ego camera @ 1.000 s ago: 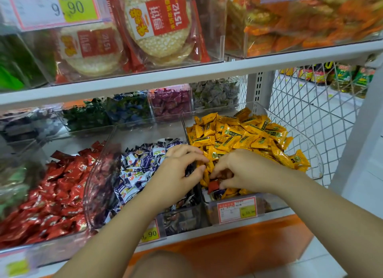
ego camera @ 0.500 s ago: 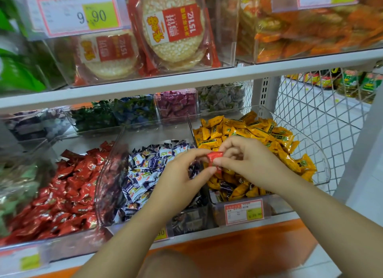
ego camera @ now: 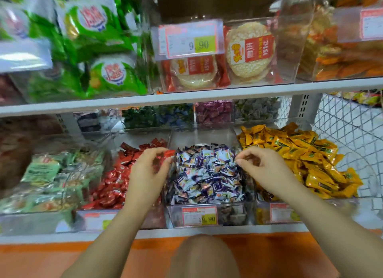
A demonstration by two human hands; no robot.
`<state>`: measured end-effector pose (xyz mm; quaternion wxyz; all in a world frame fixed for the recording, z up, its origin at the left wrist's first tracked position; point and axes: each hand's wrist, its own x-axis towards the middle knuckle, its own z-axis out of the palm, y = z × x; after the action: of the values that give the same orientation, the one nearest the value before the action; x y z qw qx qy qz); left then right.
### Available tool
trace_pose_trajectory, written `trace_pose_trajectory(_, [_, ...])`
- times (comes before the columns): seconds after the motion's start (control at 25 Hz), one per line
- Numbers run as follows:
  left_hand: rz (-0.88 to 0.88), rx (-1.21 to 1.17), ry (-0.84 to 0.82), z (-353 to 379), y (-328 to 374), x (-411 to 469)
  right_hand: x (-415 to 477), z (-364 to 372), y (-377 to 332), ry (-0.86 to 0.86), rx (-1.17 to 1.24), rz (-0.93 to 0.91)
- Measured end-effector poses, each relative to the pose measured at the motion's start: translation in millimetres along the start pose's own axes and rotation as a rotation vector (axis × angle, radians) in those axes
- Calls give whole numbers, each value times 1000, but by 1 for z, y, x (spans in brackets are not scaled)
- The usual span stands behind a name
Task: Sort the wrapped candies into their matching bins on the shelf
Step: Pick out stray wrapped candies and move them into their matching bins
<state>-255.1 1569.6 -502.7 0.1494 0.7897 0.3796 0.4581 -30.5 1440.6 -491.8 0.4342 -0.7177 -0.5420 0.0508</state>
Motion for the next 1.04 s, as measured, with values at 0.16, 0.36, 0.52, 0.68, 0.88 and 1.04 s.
trace_pose_trajectory(0.16, [-190,116,-14,-19,-41,1,2,-1,-3,-33,-67,23])
trace_pose_trajectory(0.36, [-125,187,-135,-22,-41,1,-2,-10,-2,-59,-4,8])
trace_pose_trajectory(0.52, [90,125,-105,-8,-3,8,-6,-27,11,-22,72,25])
trace_pose_trajectory(0.68, [235,30,-298,26,43,7,-11,-44,33,-101,-55,56])
trace_pose_trajectory(0.88, [328,-54,-543,80,74,-3,-11,-53,51,-364,-245,59])
trace_pose_trajectory(1.04, [317,-75,-616,96,75,-8,0,-40,49,-466,-579,14])
